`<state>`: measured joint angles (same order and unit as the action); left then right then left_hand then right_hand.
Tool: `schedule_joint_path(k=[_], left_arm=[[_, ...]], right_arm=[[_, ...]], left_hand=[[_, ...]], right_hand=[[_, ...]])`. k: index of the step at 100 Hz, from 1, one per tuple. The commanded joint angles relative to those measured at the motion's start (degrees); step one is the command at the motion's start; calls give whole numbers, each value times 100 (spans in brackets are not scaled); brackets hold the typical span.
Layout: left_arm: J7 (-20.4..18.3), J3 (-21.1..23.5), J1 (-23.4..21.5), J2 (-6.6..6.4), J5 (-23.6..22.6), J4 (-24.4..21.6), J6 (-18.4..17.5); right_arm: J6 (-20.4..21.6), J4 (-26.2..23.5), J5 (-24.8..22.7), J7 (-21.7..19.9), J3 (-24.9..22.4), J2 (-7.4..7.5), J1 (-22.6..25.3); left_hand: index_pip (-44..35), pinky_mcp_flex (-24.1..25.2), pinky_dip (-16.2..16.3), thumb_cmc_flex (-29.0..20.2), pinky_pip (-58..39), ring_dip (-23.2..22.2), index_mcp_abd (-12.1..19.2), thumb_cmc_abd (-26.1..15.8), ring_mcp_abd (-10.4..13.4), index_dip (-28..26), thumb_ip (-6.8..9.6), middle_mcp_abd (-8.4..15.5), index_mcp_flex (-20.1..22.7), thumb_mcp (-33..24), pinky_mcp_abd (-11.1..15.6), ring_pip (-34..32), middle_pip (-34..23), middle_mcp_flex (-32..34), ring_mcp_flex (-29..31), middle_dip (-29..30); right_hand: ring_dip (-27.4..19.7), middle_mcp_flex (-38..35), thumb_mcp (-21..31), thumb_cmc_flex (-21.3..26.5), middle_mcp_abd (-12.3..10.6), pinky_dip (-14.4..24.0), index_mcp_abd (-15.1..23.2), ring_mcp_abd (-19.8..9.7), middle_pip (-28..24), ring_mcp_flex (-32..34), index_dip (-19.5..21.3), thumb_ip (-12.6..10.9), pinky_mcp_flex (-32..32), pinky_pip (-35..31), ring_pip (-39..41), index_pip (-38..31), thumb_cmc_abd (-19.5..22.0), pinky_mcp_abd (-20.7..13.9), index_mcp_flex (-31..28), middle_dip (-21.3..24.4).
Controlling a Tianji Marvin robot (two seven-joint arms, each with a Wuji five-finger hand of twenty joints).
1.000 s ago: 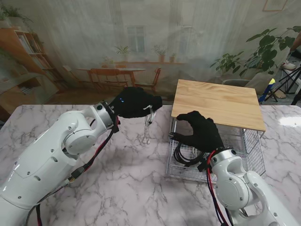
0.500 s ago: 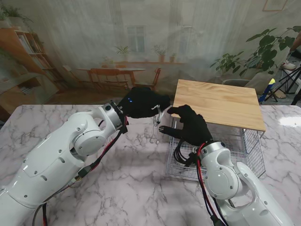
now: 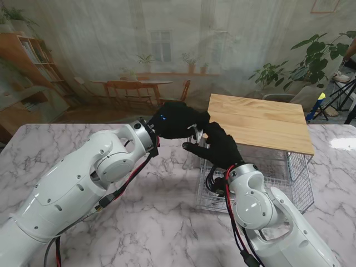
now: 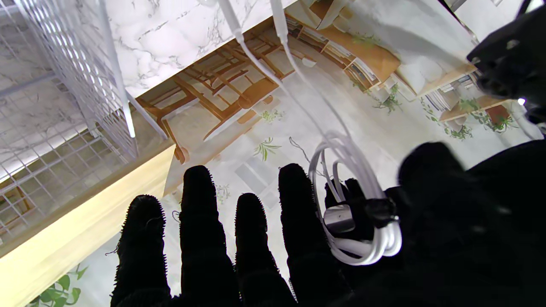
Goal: Load the small electronics into the mesh drawer
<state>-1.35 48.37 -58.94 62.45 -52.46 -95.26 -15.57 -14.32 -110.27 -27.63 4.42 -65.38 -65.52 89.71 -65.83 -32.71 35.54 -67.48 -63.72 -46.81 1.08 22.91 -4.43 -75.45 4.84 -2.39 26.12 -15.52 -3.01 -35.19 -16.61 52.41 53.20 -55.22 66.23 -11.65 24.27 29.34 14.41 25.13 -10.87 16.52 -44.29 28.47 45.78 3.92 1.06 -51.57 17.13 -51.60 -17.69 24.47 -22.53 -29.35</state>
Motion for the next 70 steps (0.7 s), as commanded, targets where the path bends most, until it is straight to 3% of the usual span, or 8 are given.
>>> schedule_joint_path(k=[1,11,28,49,54,59,63,70], left_arm=[[-65,-30,45,43,-14,5,14],[-58,-48,58,35,-67,31,-23],[-40,-47,32,24,-115,70,-68],[-9,69,-103,6,-102,63,-165],[-25,123,-142,-3,-109,51,-190],[17,174,-176,-6,-137,56,-224],[49,221,-208,-11,-165,54,-249],[234,288,-256,-3,-230,98,-298]], right_arm=[[-46,23,-30,20,26,-46,-11],[-63,13,7,73,33,-62,0],[-98,-18,-45,149,20,-73,37],[-115,-15,-230,248,-29,-75,93],[-60,-12,-327,313,-54,-75,119],[20,-9,-473,372,-81,-68,148],[84,-14,-592,410,-107,-60,173],[152,-52,-712,450,-164,-50,221]], left_hand=[[-214,-28,144,-240,-125,-55,-159,-1,-403,-175,125,-87,190,-80,218,-215,17,124,124,-88],[-205,-26,142,-234,-124,-56,-162,3,-406,-185,123,-85,192,-81,218,-215,14,127,124,-94],[-195,-8,138,-234,-119,-53,-163,-13,-410,-197,120,-92,193,-84,207,-203,24,101,101,-95],[544,97,104,-185,-29,57,95,-196,-449,87,51,-326,-346,195,120,2,144,-23,1,-64],[1190,159,83,-18,40,120,128,-246,-471,656,33,-376,-570,363,101,119,184,-122,-70,-67],[2519,264,43,419,214,341,-54,-424,-486,2001,69,-478,-604,545,75,425,-446,-707,-219,535],[3530,330,-2,655,341,661,-227,-693,-533,3376,76,-600,-439,762,64,705,-833,-1131,-347,1664],[4150,491,-163,865,661,1142,-327,-874,-527,4068,12,-778,-287,1047,6,1184,-466,-1351,-566,2598]], right_hand=[[-61,146,277,295,-21,-58,378,-18,-210,-115,64,-34,-120,89,-437,-457,389,87,-53,36],[-57,21,996,813,-75,-56,708,-61,-265,-55,-823,609,-120,90,-421,-1527,450,87,-85,48],[-24,-389,1166,1803,-181,-57,1008,-90,-405,163,-1004,650,-77,86,-348,-1948,651,95,-583,12],[134,-1434,1689,1934,-473,-62,1083,-206,-943,775,-1017,687,88,50,-147,-2009,356,64,-1248,-467],[170,-1663,1788,1912,-544,-42,1063,-246,-1106,930,-1007,697,154,-9,-90,-2010,289,35,-1352,-626],[205,-1774,1869,1891,-581,3,1035,-265,-1209,1045,-984,715,251,-126,-46,-2006,256,-19,-1416,-752],[235,-1829,1895,1885,-576,43,1014,-274,-1283,1144,-950,731,321,-232,-5,-2015,263,-55,-1432,-832],[293,-1935,1896,1884,-542,108,989,-262,-1433,1346,-852,738,446,-419,80,-2065,293,-106,-1403,-940]])
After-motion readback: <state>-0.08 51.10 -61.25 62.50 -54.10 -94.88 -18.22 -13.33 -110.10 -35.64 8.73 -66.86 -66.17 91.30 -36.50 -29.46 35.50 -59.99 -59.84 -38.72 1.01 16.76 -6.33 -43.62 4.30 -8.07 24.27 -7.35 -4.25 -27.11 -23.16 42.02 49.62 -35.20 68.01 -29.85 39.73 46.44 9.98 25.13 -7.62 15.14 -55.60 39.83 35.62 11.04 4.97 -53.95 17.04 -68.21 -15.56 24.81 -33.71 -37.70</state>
